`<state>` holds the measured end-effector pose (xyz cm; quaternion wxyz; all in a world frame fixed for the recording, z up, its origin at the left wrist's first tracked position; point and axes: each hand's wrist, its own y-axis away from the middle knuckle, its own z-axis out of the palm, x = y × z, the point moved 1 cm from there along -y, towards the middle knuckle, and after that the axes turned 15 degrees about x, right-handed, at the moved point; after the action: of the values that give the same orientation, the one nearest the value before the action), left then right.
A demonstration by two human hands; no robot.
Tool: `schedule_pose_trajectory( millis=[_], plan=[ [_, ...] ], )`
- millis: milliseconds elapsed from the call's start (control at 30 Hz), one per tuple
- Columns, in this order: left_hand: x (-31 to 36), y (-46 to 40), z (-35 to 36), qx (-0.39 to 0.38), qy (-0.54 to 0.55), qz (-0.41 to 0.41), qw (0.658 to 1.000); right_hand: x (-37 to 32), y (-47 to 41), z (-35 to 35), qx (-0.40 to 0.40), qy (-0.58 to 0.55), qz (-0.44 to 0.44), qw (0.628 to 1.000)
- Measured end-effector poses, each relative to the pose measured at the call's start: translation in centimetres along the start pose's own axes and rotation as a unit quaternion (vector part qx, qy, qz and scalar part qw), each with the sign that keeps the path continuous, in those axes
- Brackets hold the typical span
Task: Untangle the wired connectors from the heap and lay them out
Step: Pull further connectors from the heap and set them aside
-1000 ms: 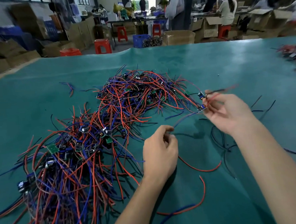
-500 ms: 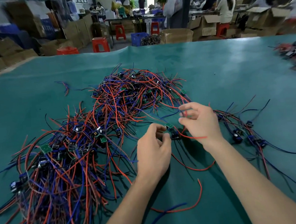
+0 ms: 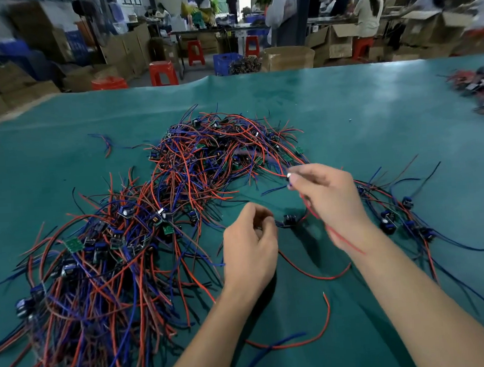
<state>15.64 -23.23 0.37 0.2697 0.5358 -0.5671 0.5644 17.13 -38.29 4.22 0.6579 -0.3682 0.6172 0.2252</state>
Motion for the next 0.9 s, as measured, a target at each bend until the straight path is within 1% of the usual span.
schedule_pose_trajectory(
  millis=[33, 67, 100, 167, 267, 300, 367, 467, 533, 567, 633, 667, 733, 767, 800, 833, 900],
  plan=[
    [-0.1, 0.0, 0.1, -0.003, 0.009, -0.002, 1.000, -0.5, 0.0, -0.2, -0.021, -0.108, 0.091, 0.990],
    [-0.1, 0.0, 0.1, -0.005, 0.017, -0.001, 1.000, -0.9, 0.1, -0.3, -0.048, -0.181, 0.153, 0.970],
    [0.0, 0.1, 0.1, -0.005, 0.025, 0.001, 1.000, -1.3, 0.2, -0.4, -0.073, -0.218, 0.187, 0.955],
    [0.3, 0.1, 0.0, -0.003, 0.037, 0.004, 0.999, -1.6, 1.0, 0.1, -0.115, -0.216, 0.206, 0.948],
    [0.4, 0.1, -0.2, 0.007, 0.053, -0.001, 0.999, -1.3, 2.9, 1.5, -0.144, -0.165, 0.220, 0.950],
    [0.4, 0.0, -0.3, 0.013, 0.058, -0.006, 0.998, -1.2, 3.3, 1.8, -0.149, -0.152, 0.219, 0.952],
    [0.4, -0.2, -0.4, 0.022, 0.068, -0.021, 0.997, -1.0, 3.7, 2.2, -0.140, -0.120, 0.187, 0.965],
    [0.5, -0.4, -0.4, 0.025, 0.103, -0.049, 0.993, -0.7, 3.6, 2.3, -0.099, -0.068, 0.100, 0.988],
    [0.8, -0.3, -0.5, 0.028, 0.135, -0.067, 0.988, -0.6, 3.6, 2.3, -0.082, -0.014, 0.028, 0.996],
    [0.9, -0.3, -0.5, 0.027, 0.141, -0.071, 0.987, -0.5, 3.7, 2.3, -0.071, 0.034, -0.022, 0.997],
    [0.9, -0.3, -0.6, 0.024, 0.133, -0.062, 0.989, -0.3, 3.9, 2.3, -0.047, 0.126, -0.123, 0.983],
    [0.8, -0.3, -0.6, 0.024, 0.124, -0.053, 0.991, -0.3, 4.1, 2.3, -0.036, 0.150, -0.160, 0.975],
    [0.6, -0.4, -0.6, 0.031, 0.103, -0.035, 0.994, -0.3, 4.0, 2.3, -0.031, 0.163, -0.197, 0.966],
    [0.5, -0.4, -0.5, 0.039, 0.093, -0.034, 0.994, -0.2, 3.9, 2.3, -0.031, 0.169, -0.202, 0.964],
    [0.3, -0.4, -0.5, 0.046, 0.088, -0.039, 0.994, -0.2, 3.7, 2.2, -0.034, 0.168, -0.189, 0.967],
    [0.3, -0.4, -0.5, 0.047, 0.089, -0.046, 0.994, -0.1, 3.5, 2.2, -0.044, 0.150, -0.148, 0.976],
    [0.3, -0.3, -0.5, 0.031, 0.091, -0.049, 0.994, -0.2, 3.3, 2.3, -0.081, 0.035, 0.004, 0.996]
  ],
)
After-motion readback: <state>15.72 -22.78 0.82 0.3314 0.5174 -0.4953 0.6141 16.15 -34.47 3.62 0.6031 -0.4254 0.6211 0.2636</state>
